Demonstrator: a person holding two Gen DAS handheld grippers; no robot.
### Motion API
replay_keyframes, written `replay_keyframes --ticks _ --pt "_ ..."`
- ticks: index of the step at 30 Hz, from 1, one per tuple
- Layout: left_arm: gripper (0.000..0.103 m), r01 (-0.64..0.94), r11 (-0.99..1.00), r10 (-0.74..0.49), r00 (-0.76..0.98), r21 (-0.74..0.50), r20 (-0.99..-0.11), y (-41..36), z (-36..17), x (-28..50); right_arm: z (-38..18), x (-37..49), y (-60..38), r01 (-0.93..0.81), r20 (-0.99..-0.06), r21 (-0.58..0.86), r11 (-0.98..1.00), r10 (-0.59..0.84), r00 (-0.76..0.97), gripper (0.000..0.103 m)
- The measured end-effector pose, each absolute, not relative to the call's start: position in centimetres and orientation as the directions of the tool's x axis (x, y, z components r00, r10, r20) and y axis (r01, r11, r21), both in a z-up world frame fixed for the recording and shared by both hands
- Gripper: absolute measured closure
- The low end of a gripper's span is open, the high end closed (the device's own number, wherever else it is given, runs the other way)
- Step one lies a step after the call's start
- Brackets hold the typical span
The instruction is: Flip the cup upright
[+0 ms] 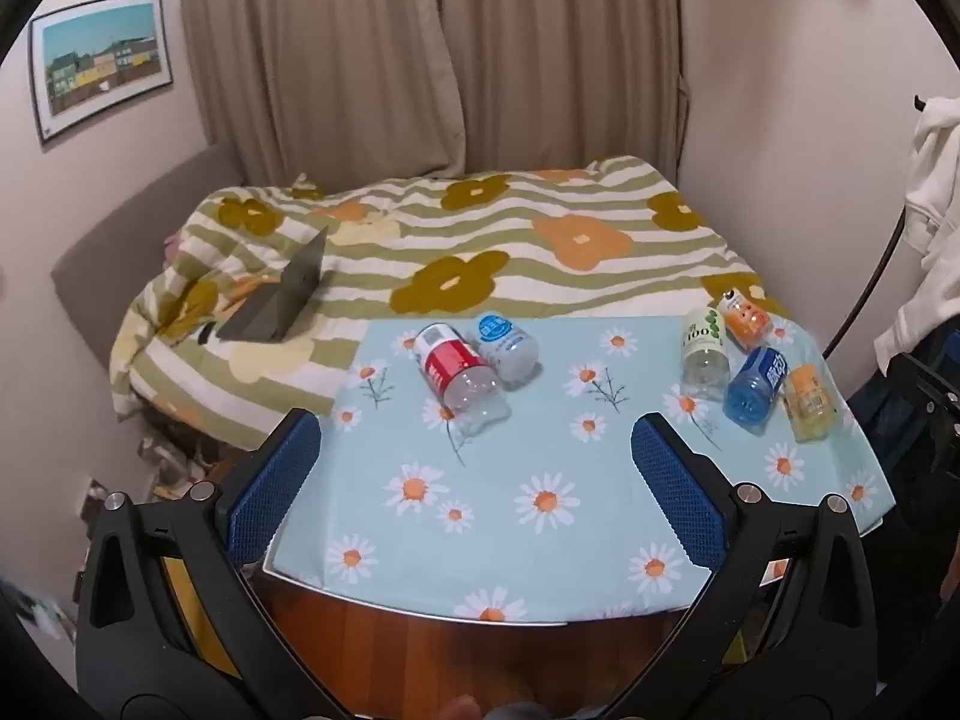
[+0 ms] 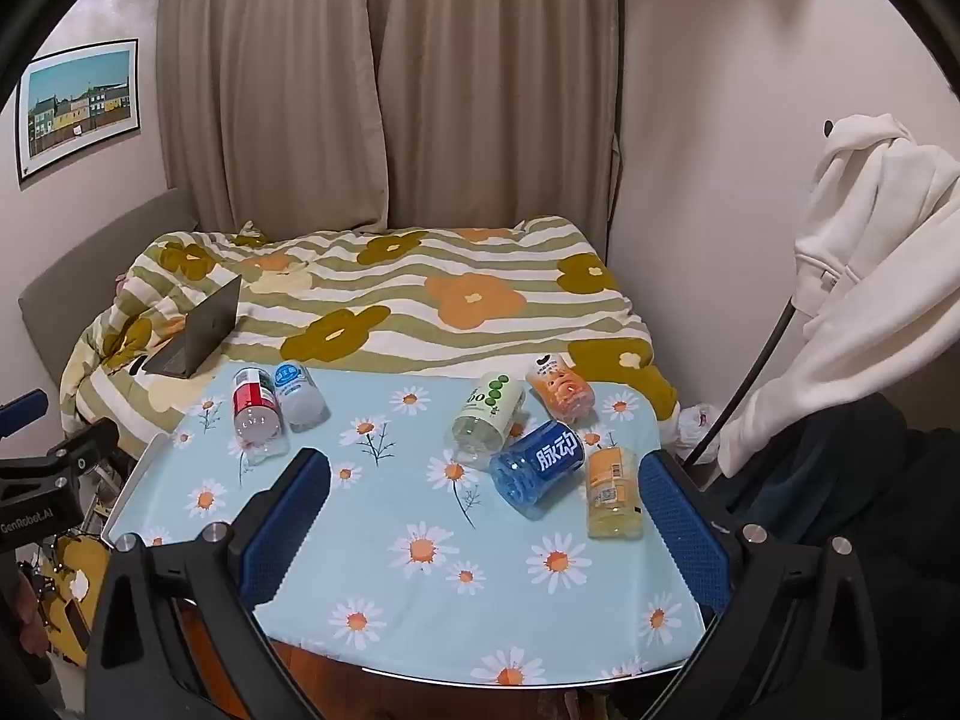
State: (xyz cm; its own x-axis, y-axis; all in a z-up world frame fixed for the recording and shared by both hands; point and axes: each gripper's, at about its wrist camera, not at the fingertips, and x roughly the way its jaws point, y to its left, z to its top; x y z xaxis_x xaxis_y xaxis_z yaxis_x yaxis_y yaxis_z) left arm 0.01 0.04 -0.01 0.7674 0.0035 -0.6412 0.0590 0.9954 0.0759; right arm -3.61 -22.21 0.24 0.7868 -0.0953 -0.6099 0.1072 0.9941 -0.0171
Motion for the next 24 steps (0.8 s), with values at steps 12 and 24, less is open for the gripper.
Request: replay_keyframes --ticks 12,24 --pt "0.000 0.079 0.995 -0.019 0.764 0.064 -0.645 0.0 1.1 1.6 0.1 -3.7 -22.2 0.112 -0.609 -0.013 0.994 -0.096 0.788 0.000" --pt "0.000 0.080 0.995 -0.023 0.781 0.063 -0.624 -0.2 0.7 -0.7 0.2 -4.1 -22.4 0.114 -0.605 -0.004 0.993 -0.093 0.791 0.000"
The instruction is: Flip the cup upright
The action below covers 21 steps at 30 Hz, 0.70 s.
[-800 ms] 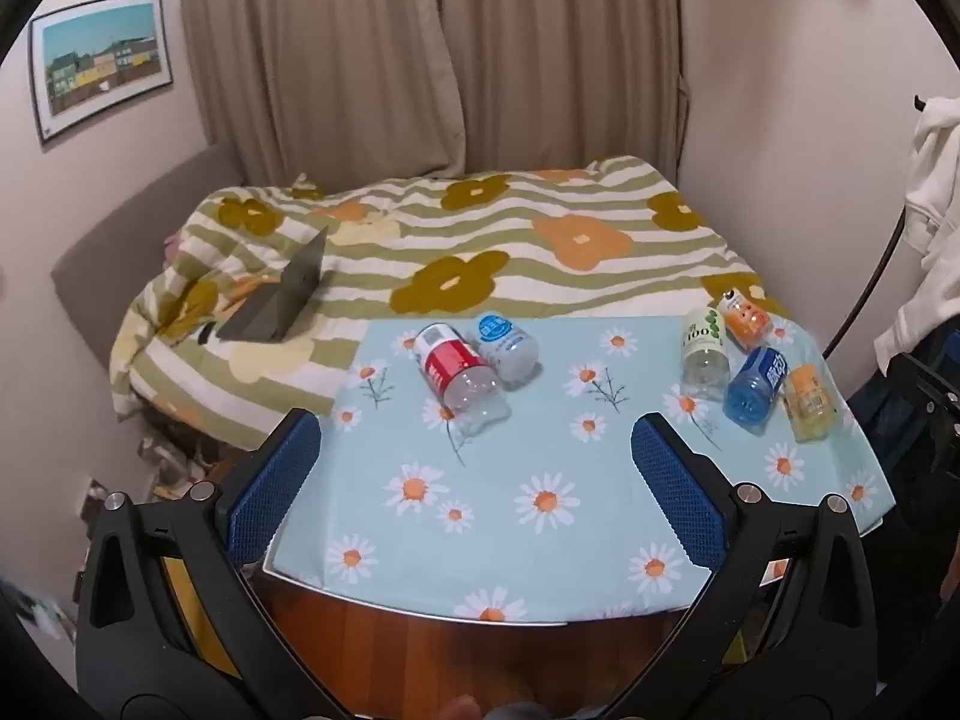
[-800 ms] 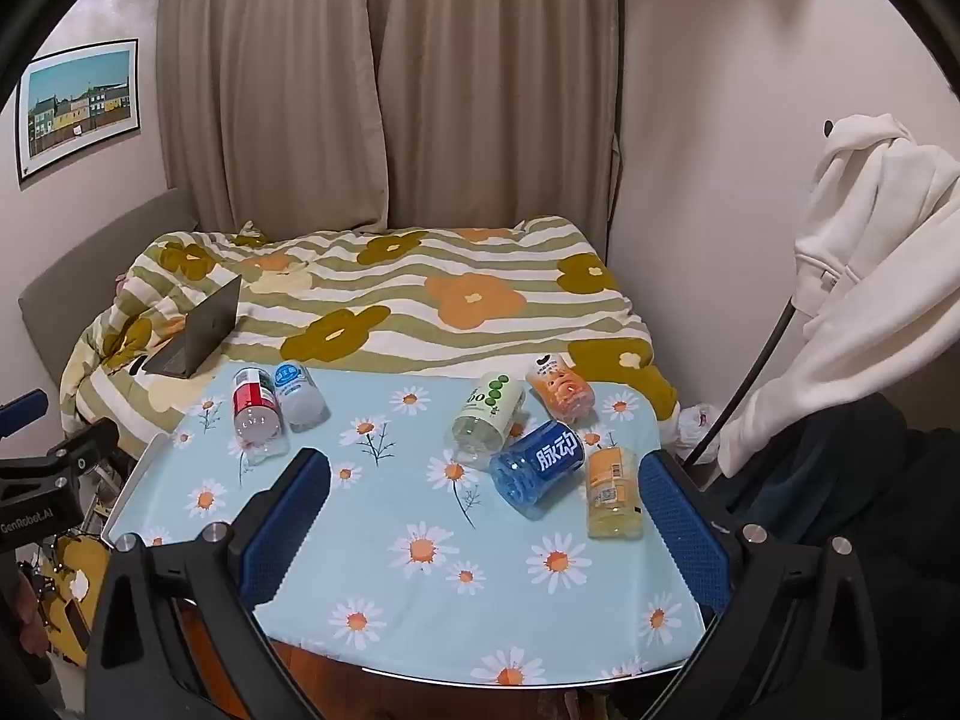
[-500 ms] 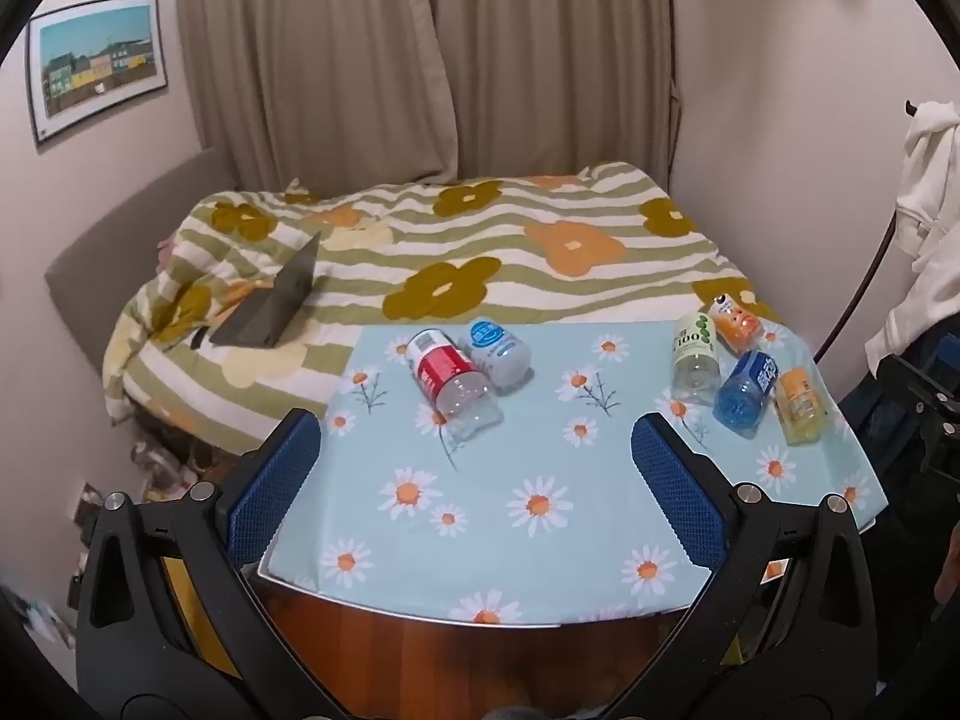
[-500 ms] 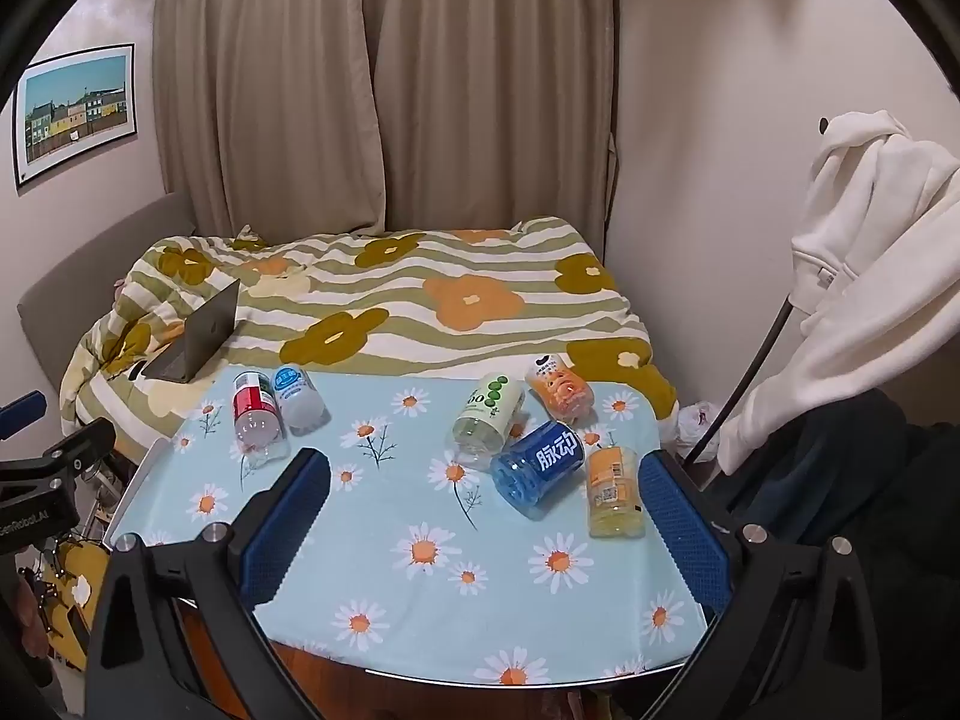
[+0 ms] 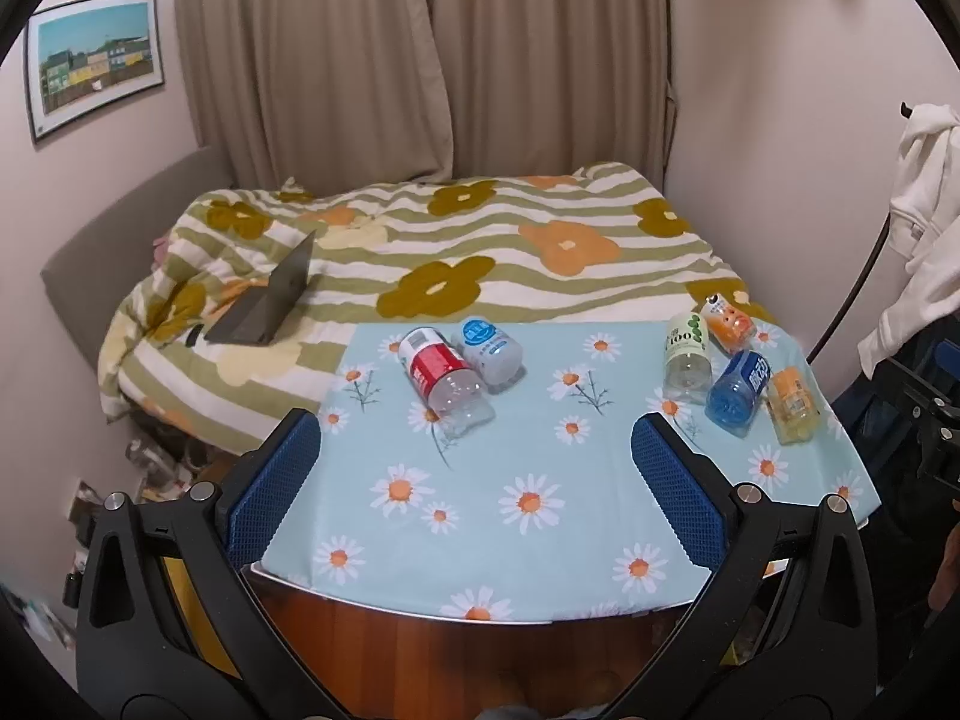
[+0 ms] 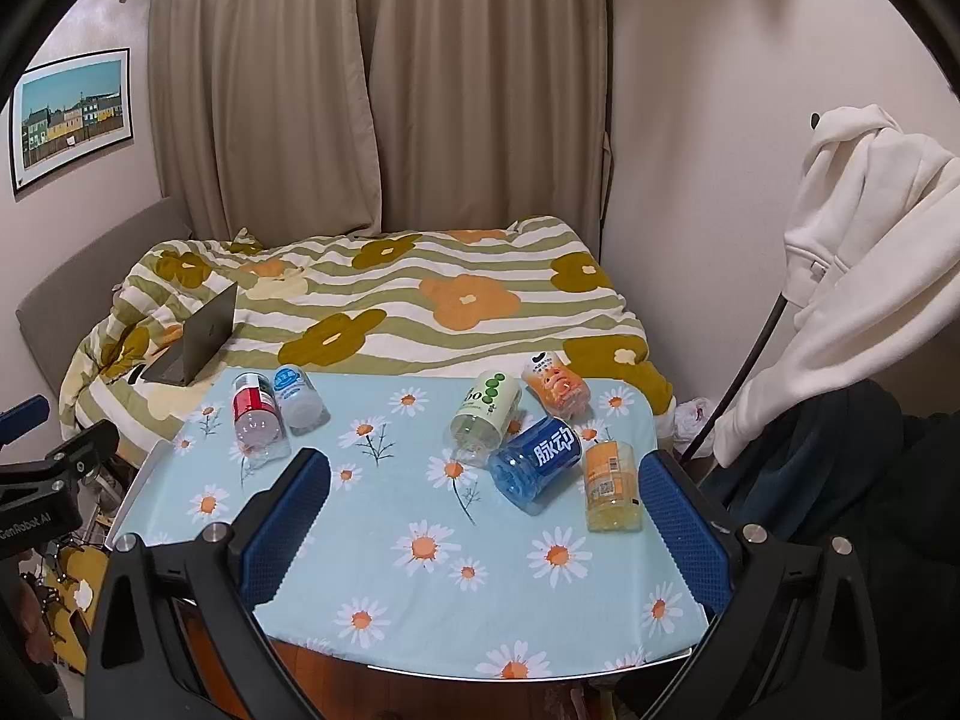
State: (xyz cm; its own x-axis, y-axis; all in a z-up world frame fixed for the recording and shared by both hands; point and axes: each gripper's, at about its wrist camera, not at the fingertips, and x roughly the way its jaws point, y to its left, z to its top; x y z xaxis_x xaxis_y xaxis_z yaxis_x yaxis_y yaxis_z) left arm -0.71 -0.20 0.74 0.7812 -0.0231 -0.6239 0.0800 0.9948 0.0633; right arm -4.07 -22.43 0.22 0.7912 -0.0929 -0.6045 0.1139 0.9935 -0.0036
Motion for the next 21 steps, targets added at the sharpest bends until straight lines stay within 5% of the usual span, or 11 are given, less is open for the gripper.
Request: replay_keyframes --ticks 21 --pt "0.000 0.081 0.995 -0.024 0.781 0.063 -0.624 0.06 0.81 -0.72 0.37 -4.26 -22.34 0.117 -0.603 0.002 0.993 -0.092 0.792 0.000"
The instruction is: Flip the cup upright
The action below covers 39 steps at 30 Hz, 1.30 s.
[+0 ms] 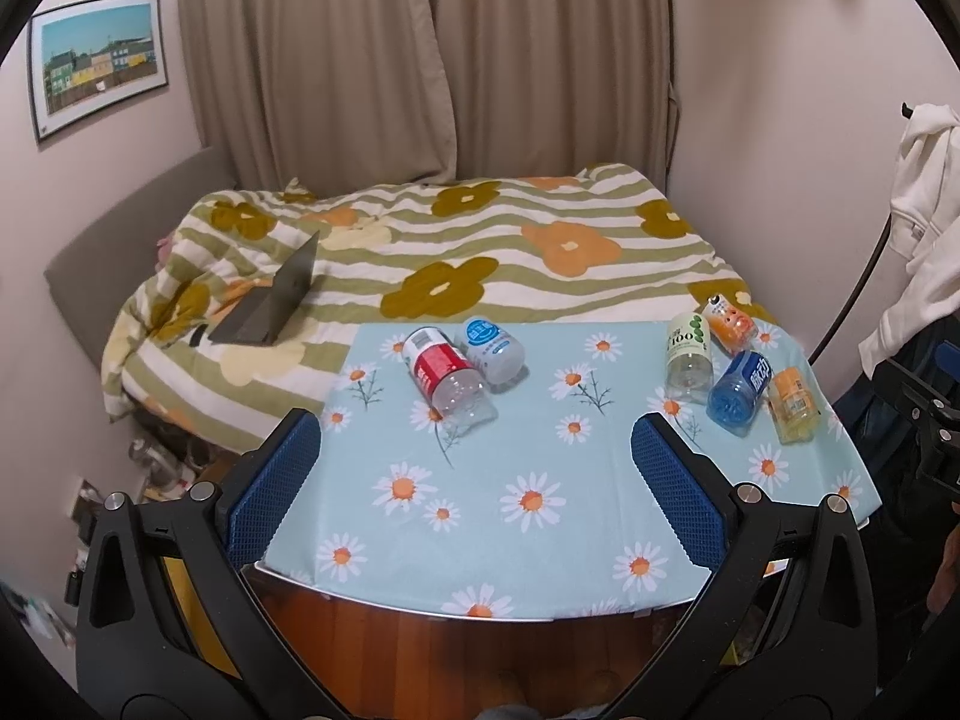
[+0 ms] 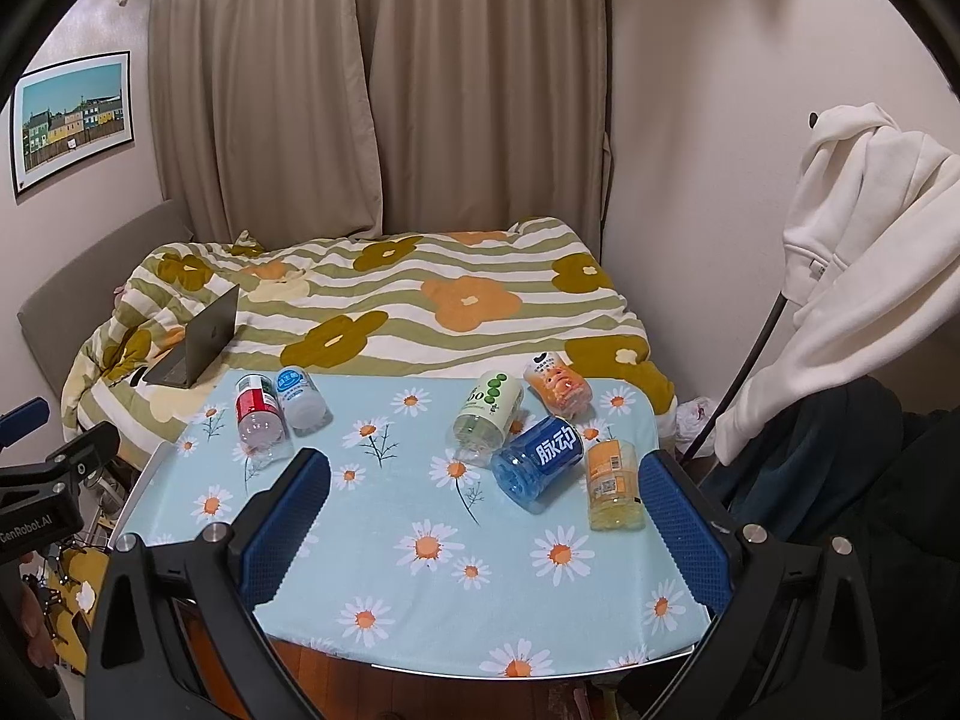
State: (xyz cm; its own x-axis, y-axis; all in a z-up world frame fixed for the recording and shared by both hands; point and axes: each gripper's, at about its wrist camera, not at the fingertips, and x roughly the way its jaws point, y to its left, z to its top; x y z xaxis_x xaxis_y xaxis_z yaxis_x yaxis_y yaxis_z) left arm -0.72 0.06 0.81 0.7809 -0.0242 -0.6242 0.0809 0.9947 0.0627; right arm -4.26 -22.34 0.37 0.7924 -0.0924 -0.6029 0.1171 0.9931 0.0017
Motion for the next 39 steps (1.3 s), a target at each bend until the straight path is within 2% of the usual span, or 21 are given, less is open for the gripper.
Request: replay_keyframes --ticks 39 --pt "0.000 0.080 0.995 -0.023 0.781 0.064 -0.624 0.03 0.67 -0.76 0.21 -4.19 -22.39 0.114 -0.606 0.009 0.993 -0.086 0.791 0.000"
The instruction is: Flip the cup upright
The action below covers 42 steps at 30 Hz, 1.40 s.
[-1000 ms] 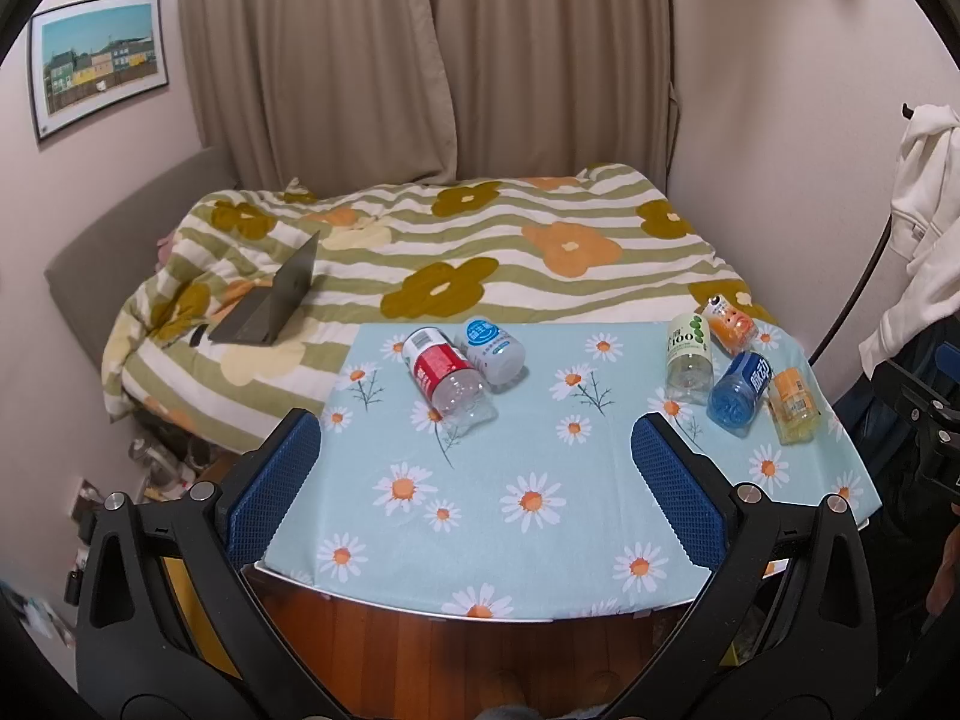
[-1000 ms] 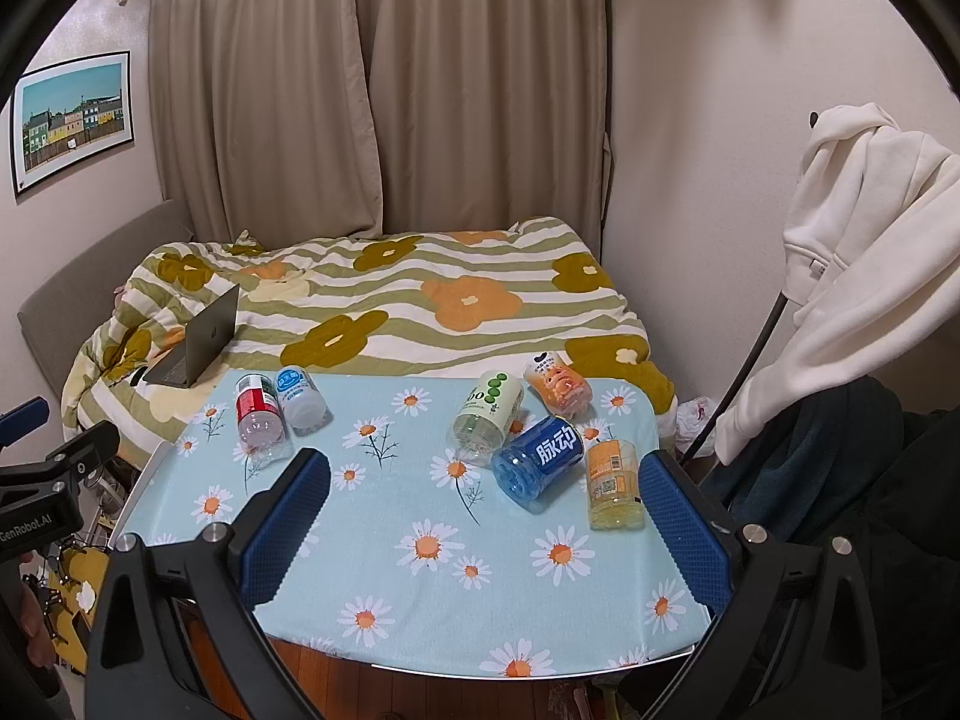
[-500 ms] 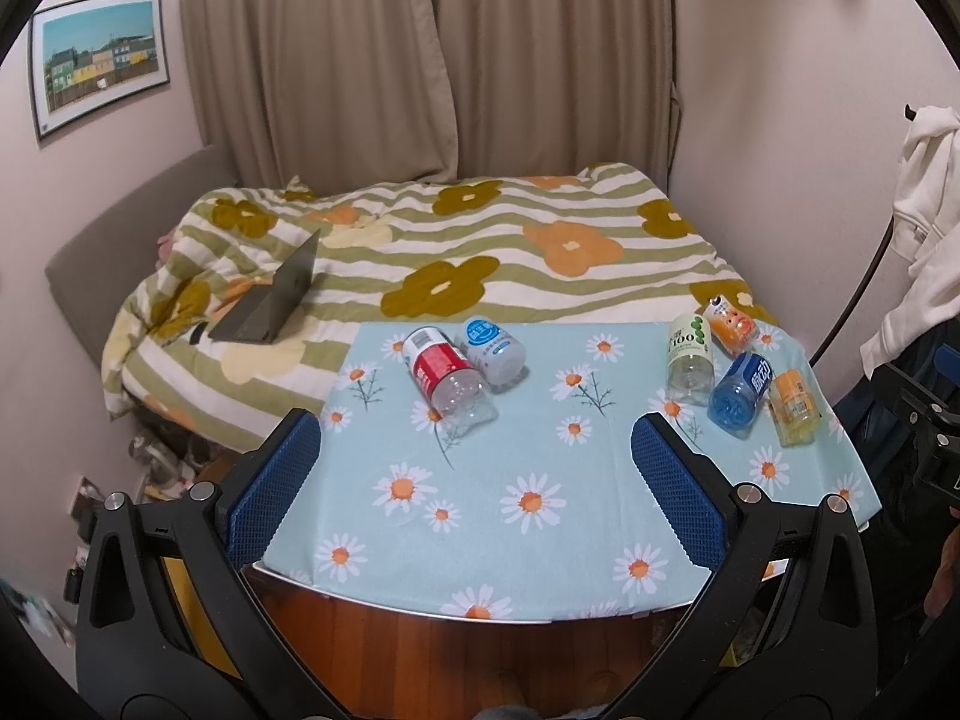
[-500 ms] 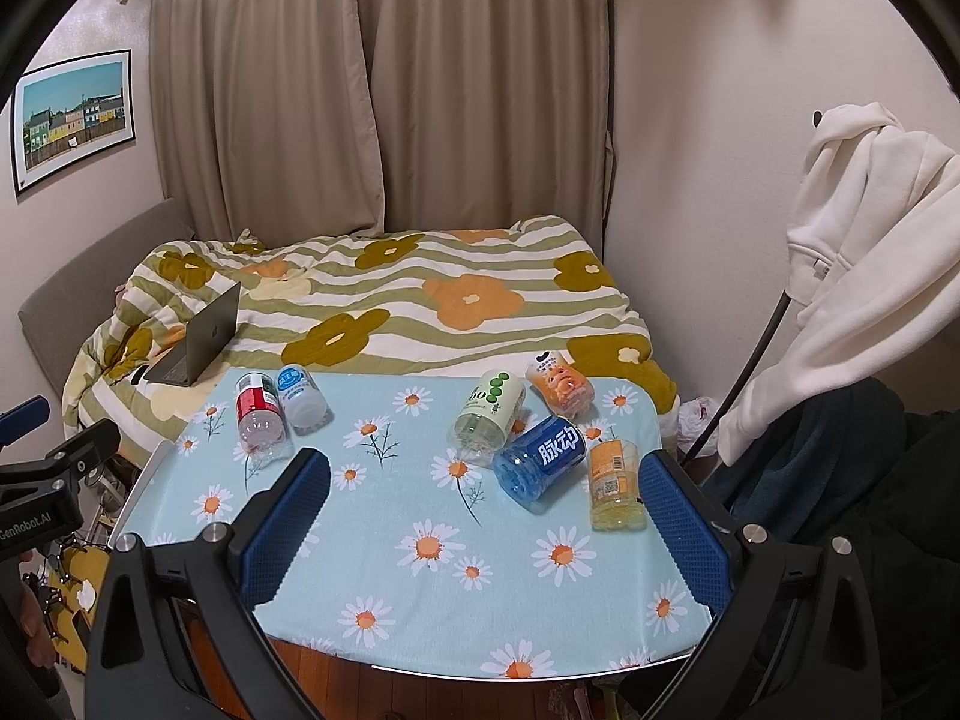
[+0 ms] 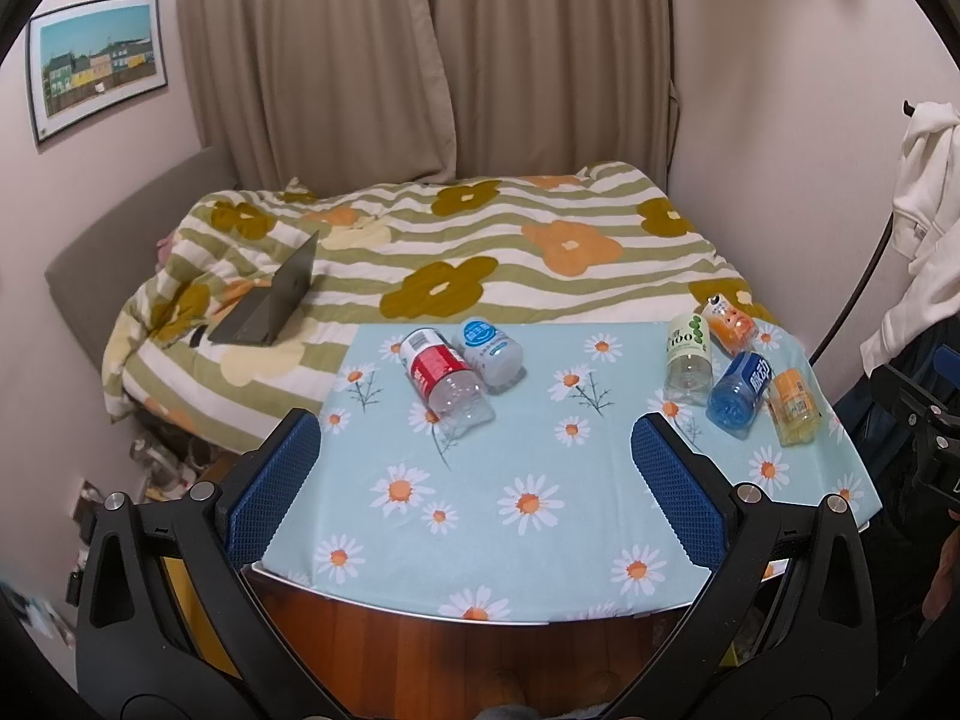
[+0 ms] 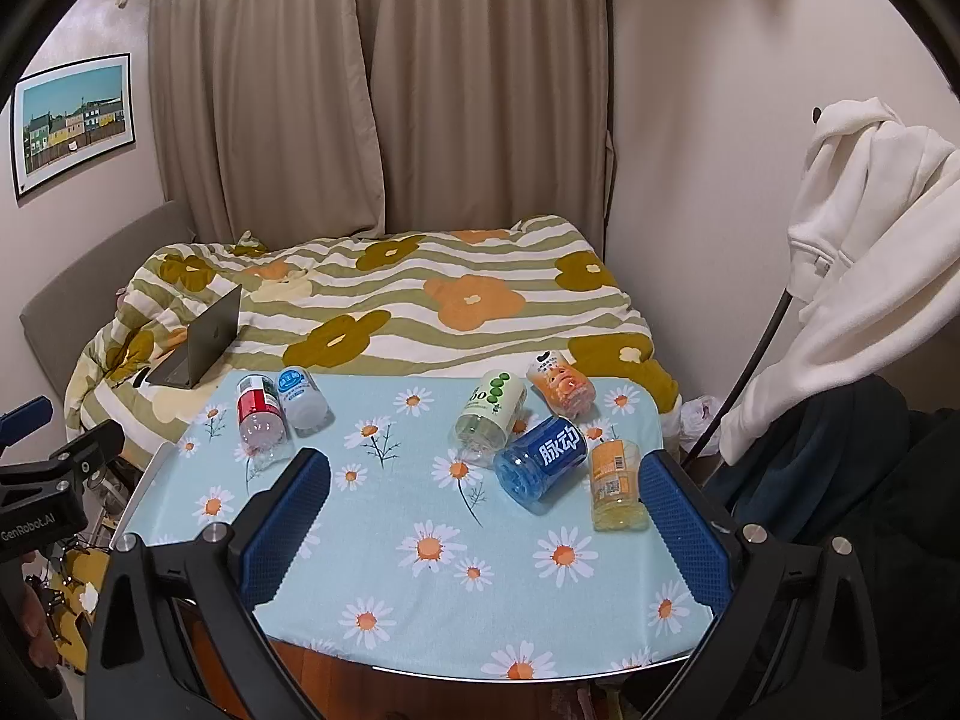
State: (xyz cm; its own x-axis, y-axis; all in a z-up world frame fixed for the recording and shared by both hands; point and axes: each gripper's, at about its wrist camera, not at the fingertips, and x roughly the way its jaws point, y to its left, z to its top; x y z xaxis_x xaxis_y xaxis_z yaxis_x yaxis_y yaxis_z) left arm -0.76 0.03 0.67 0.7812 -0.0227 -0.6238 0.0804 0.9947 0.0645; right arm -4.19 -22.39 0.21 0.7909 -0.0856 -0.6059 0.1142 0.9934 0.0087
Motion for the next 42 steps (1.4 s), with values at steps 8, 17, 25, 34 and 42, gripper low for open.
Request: replay_keyframes --ticks 8,17,25,34,42 --pt "0.000 0.073 0.995 -0.018 0.778 0.062 -0.628 0.1 0.8 -1.0 0.2 -4.4 -22.4 0.112 -0.604 0.013 0.994 -0.081 0.793 0.000" --pt "0.000 -0.003 1.000 0.022 0.744 0.030 -0.668 -0.4 1.7 0.5 0.4 -3.9 -21.8 0.052 -0.625 -0.002 0.999 -0.042 0.780 0.000" --pt "0.000 -0.037 0.999 0.045 0.694 0.027 -0.719 -0.8 0.4 5.2 -1.5 -1.0 -21.9 -0.018 -0.657 0.010 1.000 0.020 0.753 0.000" --pt "0.000 -0.034 0.999 0.004 0.625 -0.021 -0.781 -1.0 -2.3 14.1 -3.6 4.5 -21.7 0.003 -0.708 0.034 0.999 0.022 0.705 0.000" --pt "0.000 -0.024 0.998 -0.040 0.512 -0.060 -0.858 -1.4 -6.9 22.5 -5.4 10.8 -23.7 0.016 -0.737 0.059 0.998 0.033 0.675 0.000"
